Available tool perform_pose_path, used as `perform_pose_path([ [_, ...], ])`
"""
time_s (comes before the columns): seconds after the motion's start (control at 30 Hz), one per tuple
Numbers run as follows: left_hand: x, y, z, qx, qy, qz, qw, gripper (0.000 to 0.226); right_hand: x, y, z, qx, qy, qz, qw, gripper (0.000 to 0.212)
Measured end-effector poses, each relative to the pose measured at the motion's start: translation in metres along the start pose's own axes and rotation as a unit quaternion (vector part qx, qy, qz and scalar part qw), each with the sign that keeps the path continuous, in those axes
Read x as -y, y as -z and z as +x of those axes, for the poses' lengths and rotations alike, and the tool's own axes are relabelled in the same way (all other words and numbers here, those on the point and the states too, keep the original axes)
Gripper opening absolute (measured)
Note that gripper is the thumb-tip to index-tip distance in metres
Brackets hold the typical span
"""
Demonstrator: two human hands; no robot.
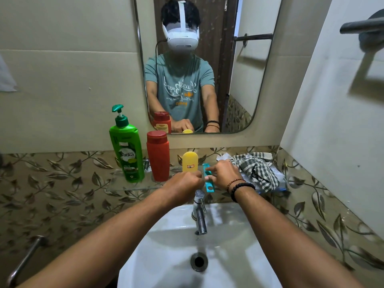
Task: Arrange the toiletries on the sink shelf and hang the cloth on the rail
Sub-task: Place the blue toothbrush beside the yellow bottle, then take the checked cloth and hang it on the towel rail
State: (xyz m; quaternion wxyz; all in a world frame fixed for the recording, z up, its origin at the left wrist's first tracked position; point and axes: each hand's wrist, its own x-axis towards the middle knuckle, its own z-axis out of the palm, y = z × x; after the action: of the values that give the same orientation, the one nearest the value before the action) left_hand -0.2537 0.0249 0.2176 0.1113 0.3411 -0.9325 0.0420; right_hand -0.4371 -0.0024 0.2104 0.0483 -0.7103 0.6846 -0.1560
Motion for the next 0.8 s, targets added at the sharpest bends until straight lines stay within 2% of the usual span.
perform_pose_path([
  [0.1,-0.001,-0.001,0.001,-0.021,-0.019,-0.007,1.000,0.030,-0.018,0.025,0.002,-0.109,-0.026,-0.078,0.991,0.038],
  [0.17,-0.004,-0.002,0.003,-0.031,-0.030,-0.014,0.999,0.029,-0.035,0.050,0.007,-0.142,-0.092,-0.136,0.976,0.044],
  [0.23,-0.011,-0.002,0.007,-0.042,-0.041,-0.018,0.998,0.024,-0.049,0.073,0.008,-0.111,-0.173,-0.159,0.966,0.051],
  [0.3,-0.021,-0.001,0.013,-0.055,-0.064,-0.017,0.996,0.018,-0.061,0.083,0.005,-0.059,-0.218,-0.144,0.964,0.051],
  [0.37,-0.031,0.000,0.022,-0.065,-0.086,-0.024,0.994,0.017,-0.070,0.081,0.002,-0.050,-0.216,-0.113,0.969,0.036],
  [0.47,-0.046,-0.001,0.041,-0.065,-0.098,-0.027,0.993,0.028,-0.076,0.080,0.000,-0.114,-0.221,-0.064,0.967,0.027],
  [0.6,-0.069,-0.005,0.069,-0.016,-0.092,0.002,0.996,0.050,-0.084,0.109,0.000,-0.216,-0.208,0.038,0.953,0.036],
  [0.67,-0.080,-0.008,0.081,0.021,-0.072,0.010,0.997,0.051,-0.087,0.129,-0.004,-0.273,-0.184,0.064,0.942,0.049],
  [0.8,-0.092,-0.016,0.097,0.056,-0.051,0.008,0.997,0.047,-0.082,0.170,-0.018,-0.384,-0.128,0.109,0.908,0.054],
])
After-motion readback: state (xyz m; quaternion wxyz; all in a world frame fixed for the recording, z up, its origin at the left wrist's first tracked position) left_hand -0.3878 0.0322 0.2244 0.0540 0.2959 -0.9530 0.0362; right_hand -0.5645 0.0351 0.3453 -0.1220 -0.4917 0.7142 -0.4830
